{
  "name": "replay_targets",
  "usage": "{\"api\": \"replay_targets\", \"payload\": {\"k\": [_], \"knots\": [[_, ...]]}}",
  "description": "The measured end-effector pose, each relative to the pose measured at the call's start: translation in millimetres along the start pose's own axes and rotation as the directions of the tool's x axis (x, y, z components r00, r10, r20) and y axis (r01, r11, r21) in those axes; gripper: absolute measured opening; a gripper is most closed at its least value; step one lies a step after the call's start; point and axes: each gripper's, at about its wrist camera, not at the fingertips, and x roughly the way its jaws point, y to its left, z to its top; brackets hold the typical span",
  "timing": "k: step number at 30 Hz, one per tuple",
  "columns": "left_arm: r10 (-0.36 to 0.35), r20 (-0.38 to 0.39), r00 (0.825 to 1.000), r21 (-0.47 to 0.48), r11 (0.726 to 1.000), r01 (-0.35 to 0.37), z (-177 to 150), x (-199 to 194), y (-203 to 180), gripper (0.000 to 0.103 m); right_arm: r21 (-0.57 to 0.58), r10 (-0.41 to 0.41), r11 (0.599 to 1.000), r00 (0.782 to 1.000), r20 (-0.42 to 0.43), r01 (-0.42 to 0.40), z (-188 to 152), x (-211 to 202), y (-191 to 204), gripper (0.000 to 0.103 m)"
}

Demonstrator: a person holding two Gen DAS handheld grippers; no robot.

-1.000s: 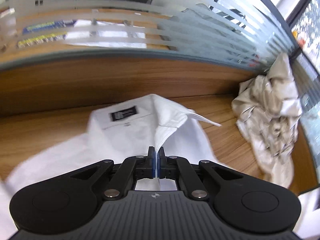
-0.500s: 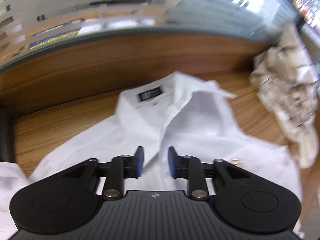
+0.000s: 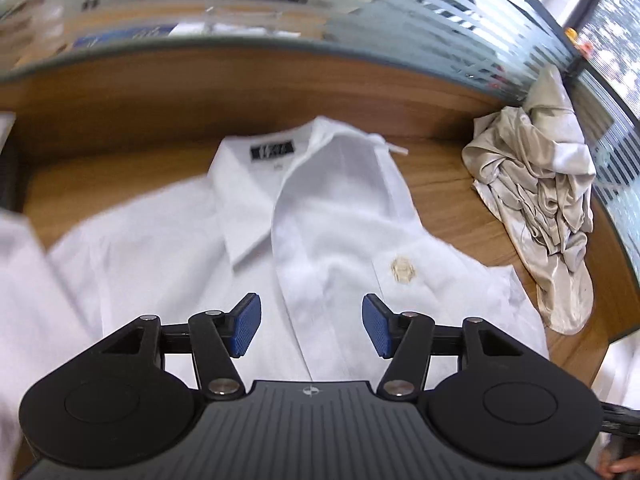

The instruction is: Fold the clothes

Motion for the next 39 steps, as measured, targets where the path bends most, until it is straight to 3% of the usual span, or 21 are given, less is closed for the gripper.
{"api": "replay_targets", "payload": {"k": [7, 8, 9, 10, 14, 17, 20, 23, 29, 31, 34, 37, 39], "knots": [[0.071, -0.048, 0.996, -0.031, 0.997, -0.073, -48.3, -10.5, -17.8, 0.062, -0.112, 0.069, 0.991, 0.995, -0.073, -0.077, 10.4, 38.2, 7.8, 0.052], [0.075, -0.048, 0.996, -0.046, 0.996, -0.077, -53.1, -12.8, -18.6, 0.062, -0.099, 0.091, 0.99, 0.992, -0.084, -0.099, 12.5, 42.2, 6.0, 0.039], [0.078, -0.048, 0.996, -0.064, 0.995, -0.081, -57.1, -14.6, -19.0, 0.062, -0.091, 0.111, 0.989, 0.989, -0.093, -0.12, 14.8, 44.6, 4.6, 0.017], [0.082, -0.049, 0.995, -0.082, 0.993, -0.086, -60.1, -15.9, -19.1, 0.062, -0.098, 0.116, 0.987, 0.988, -0.097, -0.126, 18.3, 44.7, 4.4, 0.009], [0.108, -0.041, 0.993, -0.13, 0.985, -0.113, -63.8, -19.6, -16.4, 0.062, -0.203, 0.095, 0.974, 0.995, -0.033, -0.1, 39.8, 20.0, 9.5, 0.003], [0.118, -0.034, 0.992, -0.16, 0.98, -0.122, -61.8, -20.2, -12.7, 0.062, -0.336, 0.029, 0.942, 0.999, 0.04, -0.014, 67.0, -10.6, 18.2, 0.003], [0.123, -0.03, 0.992, -0.18, 0.975, -0.126, -57.3, -18.3, -10.3, 0.062, -0.476, -0.066, 0.871, 0.99, 0.127, 0.119, 97.6, -35.7, 23.9, 0.003], [0.126, -0.023, 0.992, -0.184, 0.975, -0.128, -51.3, -15.5, -8.7, 0.062, -0.566, -0.153, 0.785, 0.964, 0.217, 0.252, 126.7, -54.9, 19.7, 0.003], [0.111, -0.016, 0.994, -0.182, 0.977, -0.112, -37.8, -9.0, -7.1, 0.063, -0.65, -0.296, 0.589, 0.877, 0.379, 0.48, 172.6, -62.7, 5.5, 0.003], [0.099, -0.016, 0.995, -0.178, 0.979, -0.101, -33.3, -6.4, -6.9, 0.063, -0.676, -0.335, 0.497, 0.839, 0.428, 0.544, 181.2, -54.4, 2.3, 0.003], [0.086, -0.017, 0.996, -0.169, 0.982, -0.088, -26.5, -1.8, -7.2, 0.066, -0.686, -0.393, 0.394, 0.787, 0.476, 0.612, 187.6, -34.1, -7.8, 0.004], [0.063, -0.021, 0.998, -0.159, 0.985, -0.066, -18.1, 4.2, -10.4, 0.068, -0.704, -0.466, 0.379, 0.781, 0.415, 0.6, 189.1, -7.4, -23.2, 0.007], [0.059, -0.015, 0.998, -0.135, 0.989, -0.06, -10.6, 9.2, -17.3, 0.07, -0.704, -0.457, 0.429, 0.808, 0.371, 0.566, 187.7, -13.0, -20.7, 0.014]]}}
